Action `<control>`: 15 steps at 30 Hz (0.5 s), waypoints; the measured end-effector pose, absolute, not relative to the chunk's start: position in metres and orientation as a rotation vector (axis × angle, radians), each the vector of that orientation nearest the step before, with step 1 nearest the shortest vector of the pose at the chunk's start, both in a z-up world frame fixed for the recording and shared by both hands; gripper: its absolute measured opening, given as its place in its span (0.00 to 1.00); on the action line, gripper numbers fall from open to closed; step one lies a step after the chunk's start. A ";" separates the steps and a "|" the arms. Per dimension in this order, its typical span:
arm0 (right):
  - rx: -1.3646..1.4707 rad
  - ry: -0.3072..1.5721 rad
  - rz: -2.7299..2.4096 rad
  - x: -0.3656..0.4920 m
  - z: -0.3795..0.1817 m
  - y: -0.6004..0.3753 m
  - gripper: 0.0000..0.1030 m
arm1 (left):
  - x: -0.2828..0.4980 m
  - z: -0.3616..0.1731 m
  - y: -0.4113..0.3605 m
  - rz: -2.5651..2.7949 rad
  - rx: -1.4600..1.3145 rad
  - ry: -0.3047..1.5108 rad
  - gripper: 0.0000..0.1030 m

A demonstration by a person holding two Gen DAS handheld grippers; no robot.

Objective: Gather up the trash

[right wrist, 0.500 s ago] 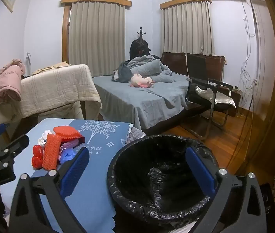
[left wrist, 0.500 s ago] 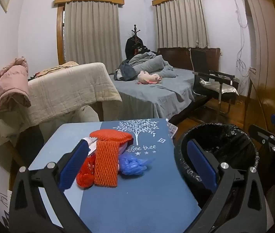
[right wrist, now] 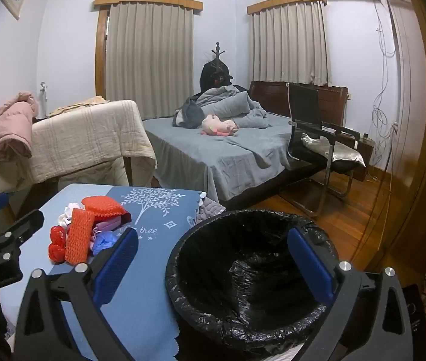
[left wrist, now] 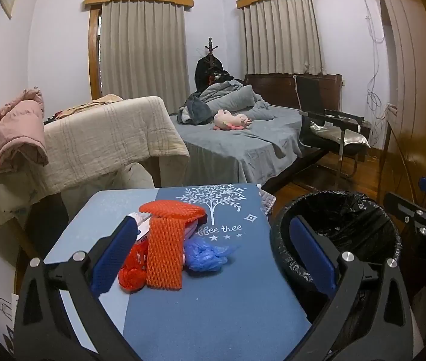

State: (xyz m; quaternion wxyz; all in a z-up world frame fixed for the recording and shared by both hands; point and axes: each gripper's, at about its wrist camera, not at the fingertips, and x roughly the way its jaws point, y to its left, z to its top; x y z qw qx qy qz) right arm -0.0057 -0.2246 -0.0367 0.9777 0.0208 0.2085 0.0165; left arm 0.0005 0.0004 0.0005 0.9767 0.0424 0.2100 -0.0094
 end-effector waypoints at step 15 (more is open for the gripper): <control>0.043 0.420 0.033 -0.005 -0.038 -0.224 0.94 | 0.000 0.001 0.000 -0.021 0.078 0.425 0.95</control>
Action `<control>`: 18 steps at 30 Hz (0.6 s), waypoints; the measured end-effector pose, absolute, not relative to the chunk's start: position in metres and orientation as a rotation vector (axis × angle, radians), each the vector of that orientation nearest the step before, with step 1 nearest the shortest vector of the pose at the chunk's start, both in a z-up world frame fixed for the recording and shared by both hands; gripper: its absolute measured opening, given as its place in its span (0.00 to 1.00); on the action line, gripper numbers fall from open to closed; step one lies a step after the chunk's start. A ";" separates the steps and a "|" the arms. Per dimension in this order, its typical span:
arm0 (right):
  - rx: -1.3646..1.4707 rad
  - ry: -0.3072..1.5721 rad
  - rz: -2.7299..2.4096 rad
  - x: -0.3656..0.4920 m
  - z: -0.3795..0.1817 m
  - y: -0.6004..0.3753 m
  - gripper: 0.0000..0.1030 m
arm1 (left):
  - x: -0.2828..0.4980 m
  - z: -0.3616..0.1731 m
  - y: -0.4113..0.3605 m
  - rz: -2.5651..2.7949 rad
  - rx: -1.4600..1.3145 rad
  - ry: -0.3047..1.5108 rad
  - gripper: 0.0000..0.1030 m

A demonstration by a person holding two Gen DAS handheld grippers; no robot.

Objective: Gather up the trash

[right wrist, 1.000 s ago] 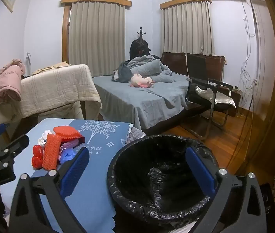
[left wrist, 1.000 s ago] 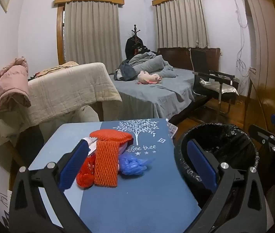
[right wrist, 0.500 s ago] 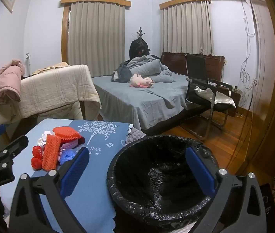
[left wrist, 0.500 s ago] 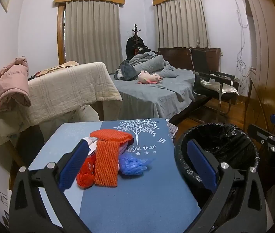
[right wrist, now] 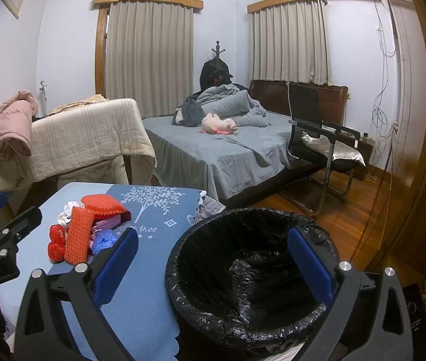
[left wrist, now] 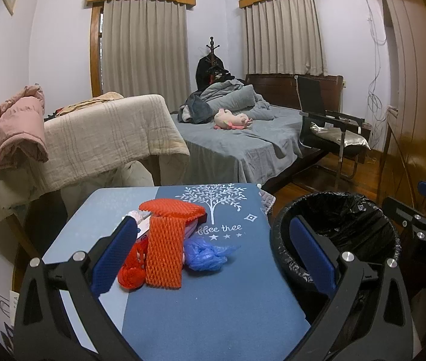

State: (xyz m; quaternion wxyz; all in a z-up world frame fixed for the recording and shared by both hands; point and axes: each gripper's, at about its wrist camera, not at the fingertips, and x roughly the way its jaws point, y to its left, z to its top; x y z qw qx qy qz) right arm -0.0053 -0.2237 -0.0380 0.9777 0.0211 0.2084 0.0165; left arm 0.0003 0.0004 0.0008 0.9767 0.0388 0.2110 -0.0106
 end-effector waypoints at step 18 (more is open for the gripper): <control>0.042 0.421 0.032 -0.004 -0.040 -0.223 0.94 | 0.001 0.001 0.002 -0.023 0.073 0.429 0.95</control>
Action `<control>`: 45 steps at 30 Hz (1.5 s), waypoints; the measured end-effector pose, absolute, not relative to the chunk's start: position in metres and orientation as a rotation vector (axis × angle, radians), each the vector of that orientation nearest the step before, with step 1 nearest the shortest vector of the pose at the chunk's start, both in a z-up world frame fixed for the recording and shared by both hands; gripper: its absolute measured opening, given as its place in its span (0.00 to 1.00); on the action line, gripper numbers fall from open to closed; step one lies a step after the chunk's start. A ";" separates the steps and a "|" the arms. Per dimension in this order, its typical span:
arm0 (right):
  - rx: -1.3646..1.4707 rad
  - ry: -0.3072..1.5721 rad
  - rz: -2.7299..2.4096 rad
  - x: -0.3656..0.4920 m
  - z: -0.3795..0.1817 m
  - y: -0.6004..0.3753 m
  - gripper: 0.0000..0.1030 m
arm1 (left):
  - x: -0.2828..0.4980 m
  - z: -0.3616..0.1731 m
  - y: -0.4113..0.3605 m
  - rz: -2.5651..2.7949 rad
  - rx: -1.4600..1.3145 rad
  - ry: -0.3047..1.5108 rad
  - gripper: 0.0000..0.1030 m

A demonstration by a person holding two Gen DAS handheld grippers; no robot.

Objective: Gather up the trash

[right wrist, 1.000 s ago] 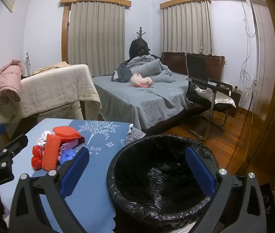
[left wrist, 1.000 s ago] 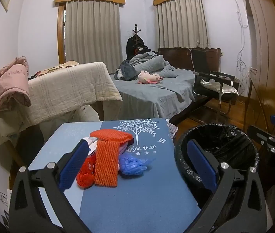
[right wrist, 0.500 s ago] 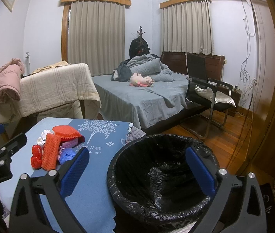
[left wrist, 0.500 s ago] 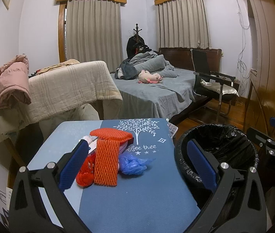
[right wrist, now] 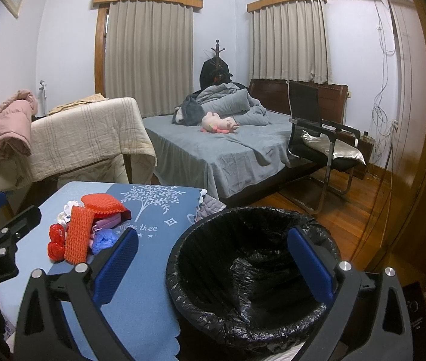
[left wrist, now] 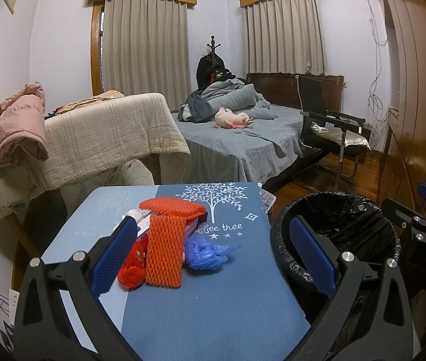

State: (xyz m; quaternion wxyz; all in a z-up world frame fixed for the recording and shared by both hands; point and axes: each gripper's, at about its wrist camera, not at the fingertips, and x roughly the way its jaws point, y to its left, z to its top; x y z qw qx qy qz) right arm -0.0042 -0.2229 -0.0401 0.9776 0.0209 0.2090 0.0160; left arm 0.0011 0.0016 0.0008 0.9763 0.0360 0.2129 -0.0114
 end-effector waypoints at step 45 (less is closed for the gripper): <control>0.022 0.438 0.069 0.016 -0.048 -0.204 0.94 | 0.007 -0.028 0.020 0.016 0.047 0.448 0.95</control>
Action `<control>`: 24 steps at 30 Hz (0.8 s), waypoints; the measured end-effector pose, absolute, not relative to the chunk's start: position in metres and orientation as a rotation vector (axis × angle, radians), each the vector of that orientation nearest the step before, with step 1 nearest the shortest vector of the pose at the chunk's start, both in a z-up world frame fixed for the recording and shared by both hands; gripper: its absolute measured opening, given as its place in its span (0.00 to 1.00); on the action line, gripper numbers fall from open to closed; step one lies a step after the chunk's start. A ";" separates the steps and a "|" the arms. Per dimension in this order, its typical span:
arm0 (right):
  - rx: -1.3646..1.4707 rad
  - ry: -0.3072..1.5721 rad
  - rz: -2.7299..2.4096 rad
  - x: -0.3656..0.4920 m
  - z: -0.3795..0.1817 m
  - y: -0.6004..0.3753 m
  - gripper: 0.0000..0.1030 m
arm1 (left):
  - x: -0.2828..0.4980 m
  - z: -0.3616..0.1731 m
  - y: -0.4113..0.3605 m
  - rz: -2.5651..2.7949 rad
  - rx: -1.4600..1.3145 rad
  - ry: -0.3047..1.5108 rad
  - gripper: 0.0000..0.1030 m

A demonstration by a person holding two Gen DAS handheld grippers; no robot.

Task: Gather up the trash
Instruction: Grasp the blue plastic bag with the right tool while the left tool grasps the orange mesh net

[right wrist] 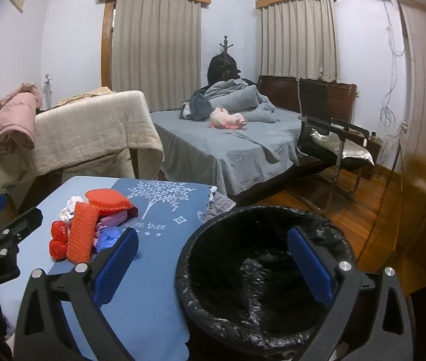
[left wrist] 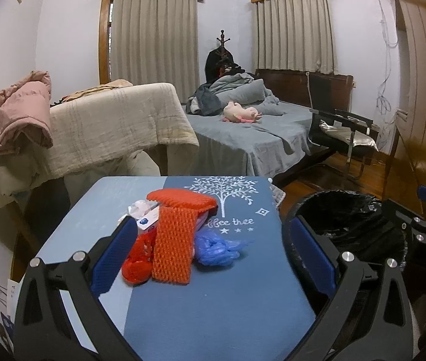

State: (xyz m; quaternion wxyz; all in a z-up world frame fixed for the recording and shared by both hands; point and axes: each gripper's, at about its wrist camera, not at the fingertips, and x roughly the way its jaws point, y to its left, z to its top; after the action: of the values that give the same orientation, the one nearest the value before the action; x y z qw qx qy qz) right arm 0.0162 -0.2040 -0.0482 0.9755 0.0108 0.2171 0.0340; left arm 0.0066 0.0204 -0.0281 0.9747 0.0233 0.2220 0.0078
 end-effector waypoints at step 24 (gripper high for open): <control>-0.042 0.616 0.322 0.138 -0.144 -0.068 0.84 | 0.066 -0.095 0.151 0.220 0.001 0.496 0.95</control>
State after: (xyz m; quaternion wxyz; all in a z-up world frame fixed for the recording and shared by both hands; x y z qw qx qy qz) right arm 0.1377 -0.0682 -0.1436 0.9400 -0.0206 0.3018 0.1576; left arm 0.0662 0.1510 -0.0952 0.9635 0.0003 0.2448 0.1087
